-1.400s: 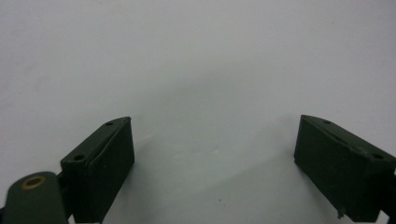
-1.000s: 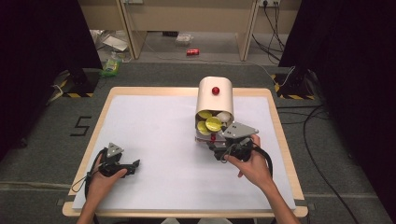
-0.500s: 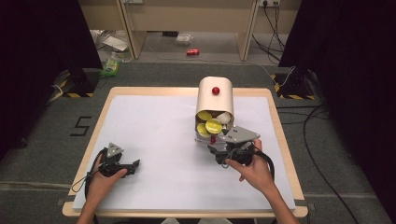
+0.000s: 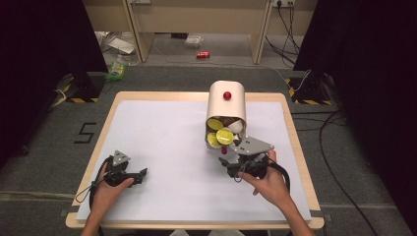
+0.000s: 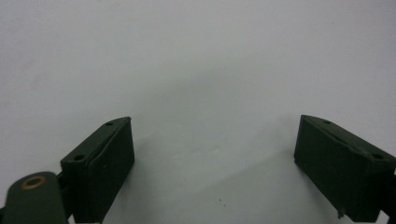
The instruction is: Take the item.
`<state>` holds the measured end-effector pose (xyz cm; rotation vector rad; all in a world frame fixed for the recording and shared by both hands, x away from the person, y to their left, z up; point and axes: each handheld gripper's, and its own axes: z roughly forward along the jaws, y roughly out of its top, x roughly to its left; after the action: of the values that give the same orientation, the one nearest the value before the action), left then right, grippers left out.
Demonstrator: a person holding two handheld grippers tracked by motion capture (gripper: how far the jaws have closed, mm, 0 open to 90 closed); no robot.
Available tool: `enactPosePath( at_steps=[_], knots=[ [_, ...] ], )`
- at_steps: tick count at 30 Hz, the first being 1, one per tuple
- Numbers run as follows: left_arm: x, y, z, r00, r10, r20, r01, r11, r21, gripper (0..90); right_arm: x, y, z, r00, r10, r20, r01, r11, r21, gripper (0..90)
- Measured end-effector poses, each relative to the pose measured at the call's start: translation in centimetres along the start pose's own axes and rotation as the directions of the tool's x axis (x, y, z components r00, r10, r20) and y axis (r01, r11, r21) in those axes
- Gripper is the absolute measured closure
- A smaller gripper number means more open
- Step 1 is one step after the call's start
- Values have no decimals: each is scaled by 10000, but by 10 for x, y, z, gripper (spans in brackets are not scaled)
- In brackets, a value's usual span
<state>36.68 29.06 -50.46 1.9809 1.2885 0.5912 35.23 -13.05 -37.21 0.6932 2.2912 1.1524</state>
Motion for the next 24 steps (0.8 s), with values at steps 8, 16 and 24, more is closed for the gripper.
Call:
enactPosePath(
  at_steps=[8, 16, 24],
  knots=[
    [0, 0, 0, 10000, -2, 2, 2, 10000, 1, 116, 4, -2, -2, 10000, -87, -25, 87, 9999, 55, 285],
    [0, 0, 0, 10000, 3, -2, -3, 10000, -7, 116, 7, -3, -4, 9997, -231, 0, 231, 9997, 121, 285],
    [0, 0, 0, 10000, 8, -13, -9, 10000, -14, 117, 9, -4, -5, 9995, -302, -22, 302, 9994, 186, 285]
  ],
)
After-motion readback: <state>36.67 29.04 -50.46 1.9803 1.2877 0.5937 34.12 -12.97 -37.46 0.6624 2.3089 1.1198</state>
